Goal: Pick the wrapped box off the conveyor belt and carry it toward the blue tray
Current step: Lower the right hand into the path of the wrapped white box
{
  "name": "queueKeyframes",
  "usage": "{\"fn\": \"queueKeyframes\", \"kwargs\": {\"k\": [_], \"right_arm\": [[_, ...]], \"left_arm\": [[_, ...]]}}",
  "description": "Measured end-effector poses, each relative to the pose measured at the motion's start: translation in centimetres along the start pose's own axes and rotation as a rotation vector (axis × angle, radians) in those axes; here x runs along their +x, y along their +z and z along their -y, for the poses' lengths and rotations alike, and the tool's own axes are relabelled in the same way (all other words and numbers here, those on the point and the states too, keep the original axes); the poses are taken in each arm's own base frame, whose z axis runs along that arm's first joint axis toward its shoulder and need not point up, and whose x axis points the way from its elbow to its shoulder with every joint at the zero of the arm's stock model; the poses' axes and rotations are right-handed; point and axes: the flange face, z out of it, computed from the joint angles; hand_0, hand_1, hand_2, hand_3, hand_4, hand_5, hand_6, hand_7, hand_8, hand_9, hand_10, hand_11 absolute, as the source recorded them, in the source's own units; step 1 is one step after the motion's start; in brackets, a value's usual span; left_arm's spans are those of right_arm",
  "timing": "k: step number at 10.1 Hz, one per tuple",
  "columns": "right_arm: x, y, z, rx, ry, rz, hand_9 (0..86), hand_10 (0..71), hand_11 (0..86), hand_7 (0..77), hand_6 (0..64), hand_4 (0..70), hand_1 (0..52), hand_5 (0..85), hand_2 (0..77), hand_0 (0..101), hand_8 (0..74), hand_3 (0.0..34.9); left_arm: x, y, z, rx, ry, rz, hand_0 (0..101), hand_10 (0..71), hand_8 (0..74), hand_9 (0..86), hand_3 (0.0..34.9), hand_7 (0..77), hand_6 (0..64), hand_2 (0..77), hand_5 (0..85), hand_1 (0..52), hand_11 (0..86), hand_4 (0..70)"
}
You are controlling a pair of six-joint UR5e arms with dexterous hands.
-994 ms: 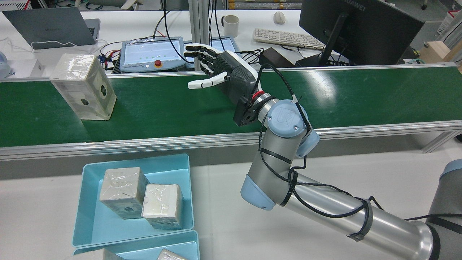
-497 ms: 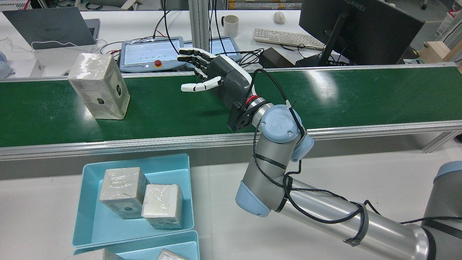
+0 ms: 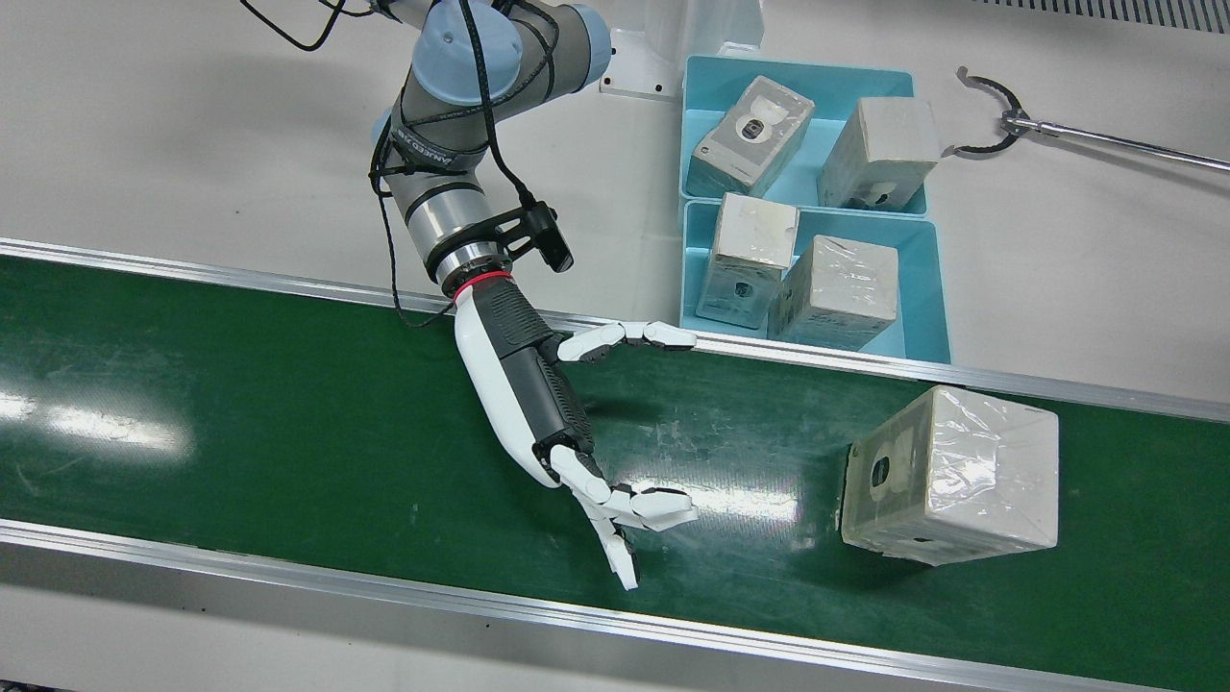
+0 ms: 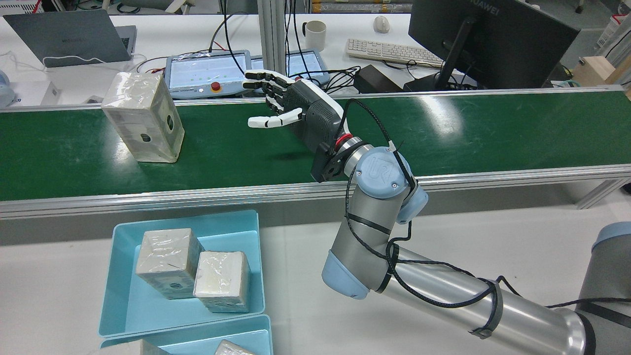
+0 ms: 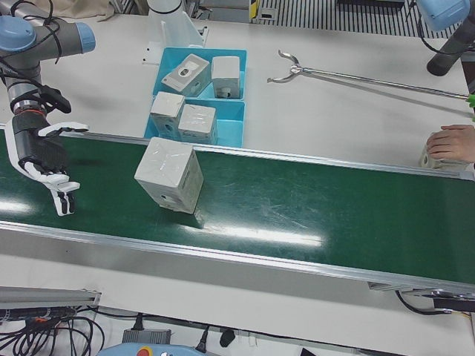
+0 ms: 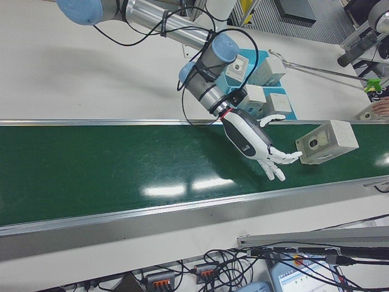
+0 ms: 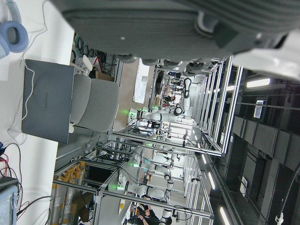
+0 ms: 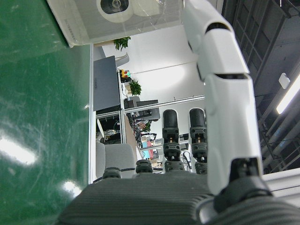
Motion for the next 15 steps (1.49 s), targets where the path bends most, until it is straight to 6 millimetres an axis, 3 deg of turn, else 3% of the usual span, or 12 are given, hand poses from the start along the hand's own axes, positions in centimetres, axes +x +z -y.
{"fn": "queueKeyframes", "kwargs": {"k": [7,8,14,15], "right_arm": [[0.03,0.04,-0.07,-0.001,0.001,0.000,4.4,0.0,1.6,26.7,7.6,14.7,20.7,23.5,20.7,52,0.5,13.3],[0.02,0.01,-0.01,0.000,0.000,0.000,4.4,0.0,1.6,25.1,7.6,14.2,20.7,23.5,20.7,52,0.5,15.0],[0.17,0.32,0.16,0.006,-0.006,-0.001,3.3,0.0,1.6,25.1,7.6,14.2,20.7,23.5,20.7,52,0.5,14.6],[0.16,0.28,0.23,0.007,-0.006,-0.001,3.3,0.0,1.6,25.1,7.6,14.2,20.7,23.5,20.7,52,0.5,15.9]], "left_arm": [[0.00,0.00,0.00,0.000,0.000,0.000,0,0.0,0.5,0.0,0.0,0.5,0.0,1.1,1.1,0.0,0.5,0.0],[0.00,0.00,0.00,0.000,0.000,0.000,0,0.5,0.5,0.0,0.0,0.5,0.0,1.1,0.5,0.0,0.0,0.0],[0.00,0.00,0.00,0.000,0.000,0.000,0,0.5,0.5,0.0,0.0,0.5,0.0,1.1,0.5,0.0,0.5,0.0],[0.00,0.00,0.00,0.000,0.000,0.000,0,0.5,0.5,0.0,0.0,0.5,0.0,1.1,0.5,0.0,0.0,0.0]]}}
